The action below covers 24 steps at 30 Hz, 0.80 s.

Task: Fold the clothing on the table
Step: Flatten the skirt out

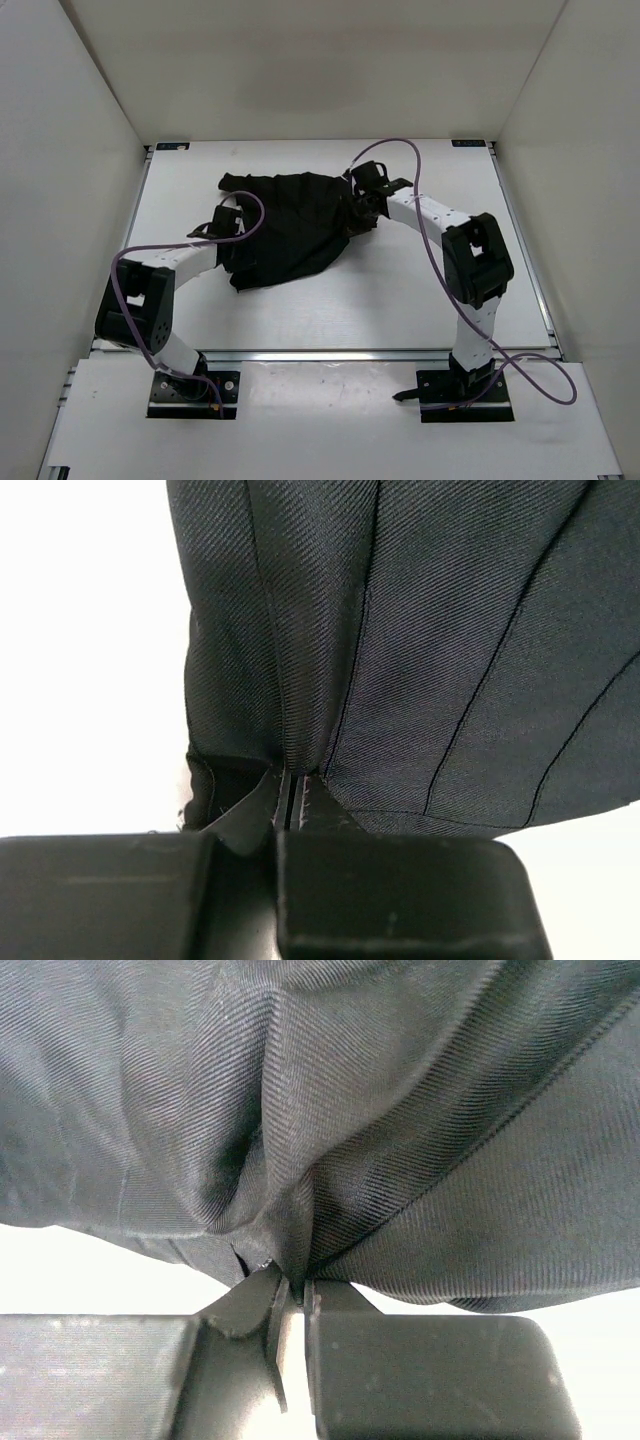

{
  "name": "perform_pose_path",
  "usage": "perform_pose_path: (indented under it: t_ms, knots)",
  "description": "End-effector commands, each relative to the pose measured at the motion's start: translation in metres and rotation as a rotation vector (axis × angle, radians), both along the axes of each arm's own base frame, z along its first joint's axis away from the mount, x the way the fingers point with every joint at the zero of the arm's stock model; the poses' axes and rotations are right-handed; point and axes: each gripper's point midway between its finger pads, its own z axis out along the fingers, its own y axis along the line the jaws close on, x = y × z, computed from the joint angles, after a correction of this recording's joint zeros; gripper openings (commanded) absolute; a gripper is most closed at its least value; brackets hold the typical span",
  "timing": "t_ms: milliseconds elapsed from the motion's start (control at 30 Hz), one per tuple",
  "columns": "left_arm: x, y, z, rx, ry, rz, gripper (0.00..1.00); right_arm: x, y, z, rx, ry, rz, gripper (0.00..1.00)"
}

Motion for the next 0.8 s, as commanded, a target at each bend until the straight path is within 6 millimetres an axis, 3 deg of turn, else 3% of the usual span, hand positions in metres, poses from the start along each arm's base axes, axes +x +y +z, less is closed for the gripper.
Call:
perform_pose_path:
  t_ms: [0,33,100,133,167,200,233,267,300,333,367,433,467,500,533,567,600,633,667,700,733,767]
  knots:
    - [0.023,0.001,0.019,0.010,-0.049,-0.005,0.00,0.027,-0.017,0.066,0.029,-0.156,-0.021,0.00]
    - [0.037,-0.003,0.036,-0.014,-0.084,-0.001,0.00,0.029,-0.024,0.072,0.017,-0.161,-0.031,0.00]
    - [0.072,-0.010,0.089,-0.066,-0.201,-0.012,0.00,0.054,-0.041,0.124,0.037,-0.266,-0.046,0.00]
    - [0.080,-0.005,0.103,-0.075,-0.219,0.002,0.00,0.070,-0.043,0.157,0.050,-0.349,-0.036,0.00]
    - [0.098,-0.009,0.138,-0.109,-0.285,-0.005,0.00,0.074,-0.052,0.178,0.066,-0.379,-0.041,0.00]
    - [0.108,-0.002,0.156,-0.135,-0.312,0.017,0.00,0.089,-0.067,0.227,0.105,-0.480,-0.050,0.00]
    - [0.125,0.003,0.195,-0.178,-0.381,0.032,0.00,0.094,-0.078,0.273,0.146,-0.565,-0.052,0.00]
    - [0.138,0.004,0.235,-0.237,-0.455,0.037,0.00,0.096,-0.086,0.294,0.165,-0.606,-0.060,0.00]
    - [0.144,0.009,0.260,-0.279,-0.502,0.068,0.00,0.095,-0.099,0.332,0.221,-0.673,-0.086,0.01]
    - [0.150,0.015,0.301,-0.297,-0.599,0.072,0.00,0.093,-0.122,0.361,0.263,-0.730,-0.129,0.00]
    - [0.156,0.025,0.325,-0.291,-0.655,0.111,0.00,0.082,-0.128,0.385,0.303,-0.781,-0.137,0.00]
    - [0.159,0.033,0.347,-0.258,-0.721,0.156,0.00,0.076,-0.158,0.396,0.329,-0.834,-0.175,0.00]
    - [0.157,0.036,0.347,-0.253,-0.726,0.170,0.00,0.068,-0.163,0.376,0.317,-0.801,-0.186,0.00]
    - [0.159,0.033,0.327,-0.257,-0.680,0.161,0.00,0.069,-0.176,0.366,0.301,-0.807,-0.200,0.00]
    - [0.160,0.032,0.312,-0.263,-0.642,0.153,0.00,0.063,-0.183,0.335,0.290,-0.743,-0.218,0.00]
    - [0.154,0.025,0.281,-0.277,-0.562,0.143,0.00,0.062,-0.185,0.315,0.283,-0.702,-0.220,0.00]
    - [0.146,0.023,0.249,-0.262,-0.498,0.141,0.00,0.056,-0.187,0.277,0.280,-0.619,-0.221,0.00]
    - [0.138,0.011,0.235,-0.260,-0.468,0.113,0.00,0.046,-0.182,0.231,0.274,-0.508,-0.211,0.00]
    - [0.123,0.005,0.198,-0.232,-0.399,0.099,0.00,0.034,-0.179,0.195,0.265,-0.434,-0.204,0.00]
    - [0.105,0.003,0.167,-0.206,-0.342,0.083,0.00,0.027,-0.171,0.173,0.259,-0.380,-0.186,0.00]
    - [0.094,-0.002,0.159,-0.204,-0.323,0.065,0.00,0.015,-0.164,0.140,0.236,-0.303,-0.168,0.00]
    - [0.077,-0.004,0.136,-0.195,-0.264,0.050,0.00,0.004,-0.164,0.118,0.216,-0.242,-0.167,0.00]
